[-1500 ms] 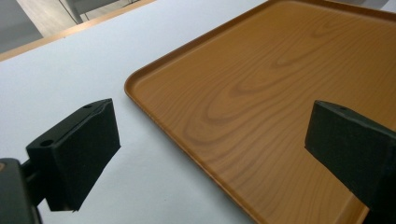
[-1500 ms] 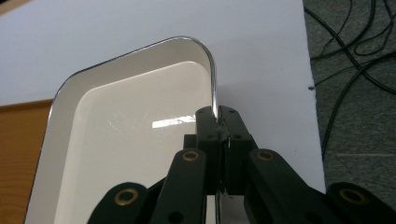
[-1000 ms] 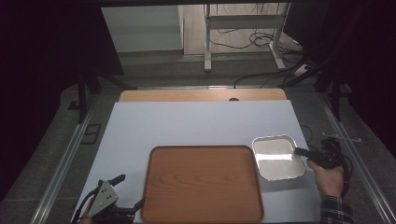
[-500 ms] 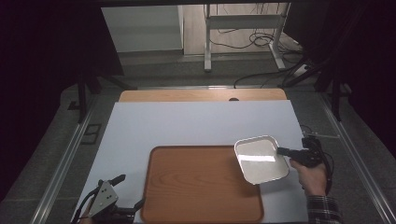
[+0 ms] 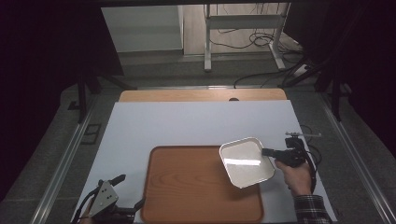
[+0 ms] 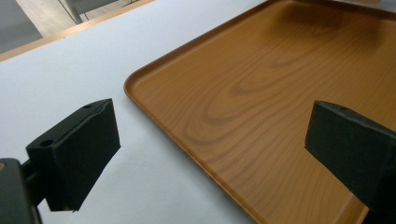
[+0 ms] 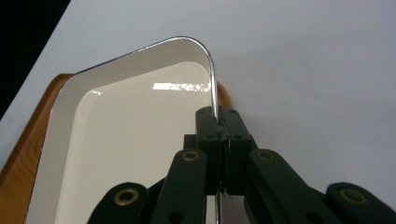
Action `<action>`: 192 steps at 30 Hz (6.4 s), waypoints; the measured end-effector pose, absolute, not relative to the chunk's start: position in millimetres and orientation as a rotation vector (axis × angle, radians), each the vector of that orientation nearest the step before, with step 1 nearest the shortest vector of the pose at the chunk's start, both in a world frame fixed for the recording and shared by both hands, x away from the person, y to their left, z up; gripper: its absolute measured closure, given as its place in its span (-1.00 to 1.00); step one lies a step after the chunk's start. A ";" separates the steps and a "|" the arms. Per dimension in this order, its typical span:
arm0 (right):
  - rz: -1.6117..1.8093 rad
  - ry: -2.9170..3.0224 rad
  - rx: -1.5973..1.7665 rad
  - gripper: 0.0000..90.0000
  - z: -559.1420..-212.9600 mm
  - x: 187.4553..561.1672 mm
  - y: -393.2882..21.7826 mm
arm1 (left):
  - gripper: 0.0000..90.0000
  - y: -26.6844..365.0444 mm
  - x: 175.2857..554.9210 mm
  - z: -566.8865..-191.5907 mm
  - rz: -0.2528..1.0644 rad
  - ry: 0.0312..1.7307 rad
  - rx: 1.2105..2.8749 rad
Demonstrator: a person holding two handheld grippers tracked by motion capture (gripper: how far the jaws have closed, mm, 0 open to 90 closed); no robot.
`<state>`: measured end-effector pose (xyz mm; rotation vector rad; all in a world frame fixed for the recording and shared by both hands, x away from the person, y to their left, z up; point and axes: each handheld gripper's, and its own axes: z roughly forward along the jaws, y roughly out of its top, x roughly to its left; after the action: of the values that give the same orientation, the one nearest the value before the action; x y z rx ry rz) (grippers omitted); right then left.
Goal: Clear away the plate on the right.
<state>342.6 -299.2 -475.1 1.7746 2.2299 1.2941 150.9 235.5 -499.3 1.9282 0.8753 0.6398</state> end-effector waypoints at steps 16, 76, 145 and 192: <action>1.300 2.332 1.720 0.95 -484.1 348.4 -243.9 | -0.94 235.3 151.0 -499.4 0.641 0.875 1.930; 1.206 2.553 1.124 0.99 -482.0 308.5 -161.5 | -0.94 235.2 150.1 -499.2 0.645 0.862 1.932; 1.098 2.785 0.902 0.85 -510.4 261.5 -106.2 | -0.94 233.8 149.4 -499.2 0.656 0.851 1.942; 1.153 2.673 0.932 0.23 -488.2 264.9 -129.7 | -0.94 234.1 149.0 -499.2 0.657 0.848 1.940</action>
<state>264.9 -129.7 -488.2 0.9319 2.6731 1.1530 149.0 234.1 -499.2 1.9404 0.8478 0.6566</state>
